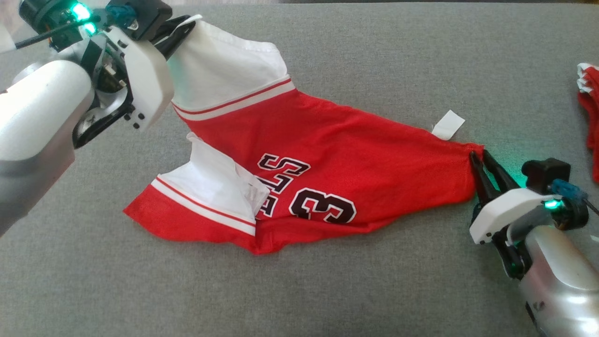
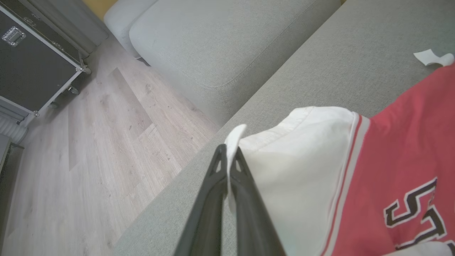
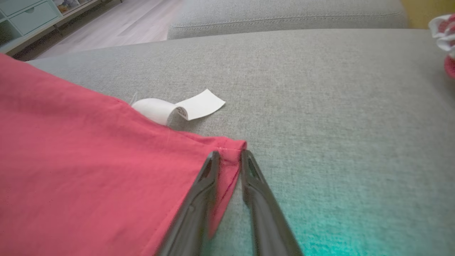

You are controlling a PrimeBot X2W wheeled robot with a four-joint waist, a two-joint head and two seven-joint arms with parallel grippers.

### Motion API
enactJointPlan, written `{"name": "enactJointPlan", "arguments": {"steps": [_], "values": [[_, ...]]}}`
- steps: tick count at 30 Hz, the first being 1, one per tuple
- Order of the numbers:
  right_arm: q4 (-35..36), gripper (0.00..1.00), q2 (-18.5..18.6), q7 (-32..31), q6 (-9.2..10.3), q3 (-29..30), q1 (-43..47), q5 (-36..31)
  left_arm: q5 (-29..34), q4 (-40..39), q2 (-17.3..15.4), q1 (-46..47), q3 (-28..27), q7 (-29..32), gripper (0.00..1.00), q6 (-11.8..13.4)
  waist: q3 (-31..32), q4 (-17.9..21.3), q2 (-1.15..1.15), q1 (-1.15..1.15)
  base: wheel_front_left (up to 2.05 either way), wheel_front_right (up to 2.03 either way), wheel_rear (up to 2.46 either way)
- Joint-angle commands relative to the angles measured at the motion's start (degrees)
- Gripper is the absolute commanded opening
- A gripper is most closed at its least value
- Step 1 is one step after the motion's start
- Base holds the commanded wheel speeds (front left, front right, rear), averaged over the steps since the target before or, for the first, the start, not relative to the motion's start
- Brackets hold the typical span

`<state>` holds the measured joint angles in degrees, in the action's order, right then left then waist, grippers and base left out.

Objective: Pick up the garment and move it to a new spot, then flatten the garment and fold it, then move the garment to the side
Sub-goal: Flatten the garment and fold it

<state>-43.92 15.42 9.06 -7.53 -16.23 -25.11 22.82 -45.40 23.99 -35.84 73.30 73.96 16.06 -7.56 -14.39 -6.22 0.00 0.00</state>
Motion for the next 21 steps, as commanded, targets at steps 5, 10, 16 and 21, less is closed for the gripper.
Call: {"name": "enactJointPlan", "arguments": {"steps": [5,10,16,21], "values": [[-1.12,0.0,2.83,2.97,0.04,-3.92,-3.41,1.73,0.01,-0.04,-2.38,1.63,-2.68,-1.82,0.0,0.29,1.2,-0.02,0.0,0.0,0.0,0.0,0.0],[-0.02,0.0,4.76,5.72,0.04,-1.97,-5.5,0.88,1.32,-0.04,-2.91,0.47,-4.57,-11.17,0.0,1.47,4.15,0.27,0.0,0.0,0.0,0.0,0.0],[10.5,0.0,7.77,5.91,0.04,4.6,-6.16,-2.41,1.13,-0.2,-3.38,-0.19,-6.98,-18.84,0.0,2.19,6.65,-0.18,0.0,0.0,0.0,0.0,0.0],[21.2,0.0,11.05,5.93,0.04,10.25,-6.2,-5.85,0.04,-0.59,-3.63,0.92,-10.23,-24.29,0.0,3.07,9.13,-0.77,0.0,0.0,0.0,0.0,0.0]]}}
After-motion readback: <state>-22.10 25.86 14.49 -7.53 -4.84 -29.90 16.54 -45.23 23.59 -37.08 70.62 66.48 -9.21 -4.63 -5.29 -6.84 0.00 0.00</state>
